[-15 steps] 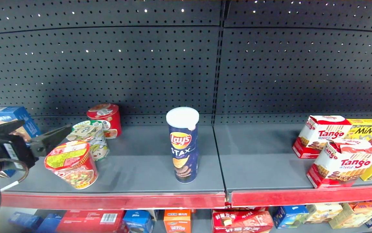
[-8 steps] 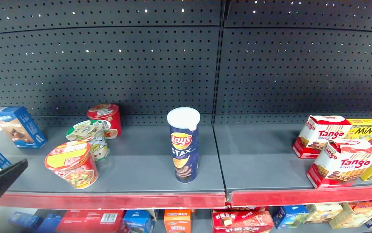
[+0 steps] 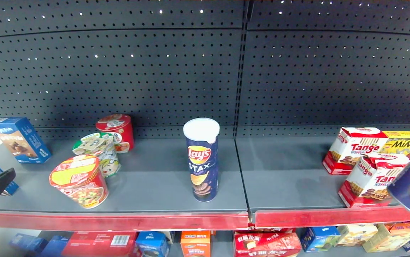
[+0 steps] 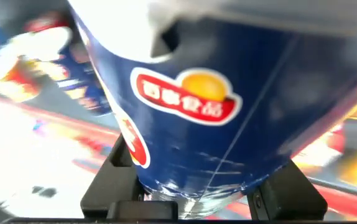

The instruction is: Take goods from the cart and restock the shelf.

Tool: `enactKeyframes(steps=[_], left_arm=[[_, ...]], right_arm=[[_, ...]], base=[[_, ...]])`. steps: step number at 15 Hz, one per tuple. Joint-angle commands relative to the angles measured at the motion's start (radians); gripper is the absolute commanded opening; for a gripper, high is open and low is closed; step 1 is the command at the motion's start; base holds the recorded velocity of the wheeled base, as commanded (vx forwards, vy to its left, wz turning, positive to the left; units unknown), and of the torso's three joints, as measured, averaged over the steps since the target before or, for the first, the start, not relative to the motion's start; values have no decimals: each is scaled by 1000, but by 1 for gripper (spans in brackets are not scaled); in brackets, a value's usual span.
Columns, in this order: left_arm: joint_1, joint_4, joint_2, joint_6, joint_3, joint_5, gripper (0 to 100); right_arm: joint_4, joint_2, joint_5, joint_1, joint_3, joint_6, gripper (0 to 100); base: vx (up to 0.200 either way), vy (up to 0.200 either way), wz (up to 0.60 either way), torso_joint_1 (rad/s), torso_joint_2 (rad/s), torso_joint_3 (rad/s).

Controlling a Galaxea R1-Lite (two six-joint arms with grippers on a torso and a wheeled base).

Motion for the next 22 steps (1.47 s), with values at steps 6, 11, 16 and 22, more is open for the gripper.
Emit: enactKeyframes(steps=[6, 11, 16, 22], left_arm=[[1, 1, 2, -1, 0, 4, 100], [1, 2, -9, -1, 3, 19, 100], [0, 1, -12, 1, 26, 16, 100], [0, -1, -9, 3, 49, 16, 100]], right_arm=[[-205, 243, -256, 399, -22, 117, 0], [-449, 353, -288, 416, 117, 20, 0], [-483, 471, -203, 417, 90, -81, 0], [-676, 743, -185, 408, -11, -160, 0]], base=[[0, 0, 0, 0, 0, 0], [0, 0, 0, 0, 0, 0], [0, 0, 0, 0, 0, 0], [0, 0, 0, 0, 0, 0]])
